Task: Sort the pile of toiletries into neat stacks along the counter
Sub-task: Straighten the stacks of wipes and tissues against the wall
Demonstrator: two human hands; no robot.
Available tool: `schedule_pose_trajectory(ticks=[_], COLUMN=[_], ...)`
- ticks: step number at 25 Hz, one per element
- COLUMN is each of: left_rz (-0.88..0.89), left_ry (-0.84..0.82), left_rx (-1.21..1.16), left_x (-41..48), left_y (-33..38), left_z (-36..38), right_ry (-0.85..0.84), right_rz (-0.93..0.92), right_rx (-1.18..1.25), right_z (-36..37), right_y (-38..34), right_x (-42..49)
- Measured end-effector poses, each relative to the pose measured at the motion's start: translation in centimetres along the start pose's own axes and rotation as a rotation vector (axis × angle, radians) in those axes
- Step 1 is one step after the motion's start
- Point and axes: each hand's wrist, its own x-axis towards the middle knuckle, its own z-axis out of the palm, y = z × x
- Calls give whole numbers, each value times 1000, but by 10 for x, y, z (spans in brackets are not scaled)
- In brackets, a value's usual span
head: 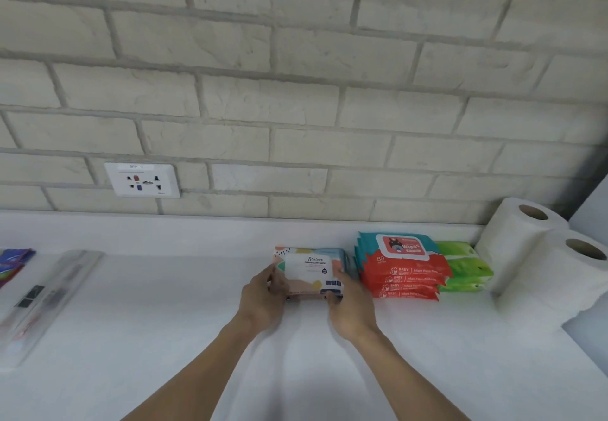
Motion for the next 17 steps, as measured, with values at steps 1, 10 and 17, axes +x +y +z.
schedule_pose_trajectory(ticks=[1,10,17], left_rz=[10,22,7], left_ry=[1,10,17], left_rx=[6,1,74], left_x=[0,4,9], left_y=[-2,-35,-66], left_z=[-1,-49,-99], right_ry=[6,-46,-118], right_rz=[-6,-44,-92], right_rx=[1,-15,-16], right_z=[0,29,62], right_y=[-3,-34,-69], right_x=[0,-2,-7])
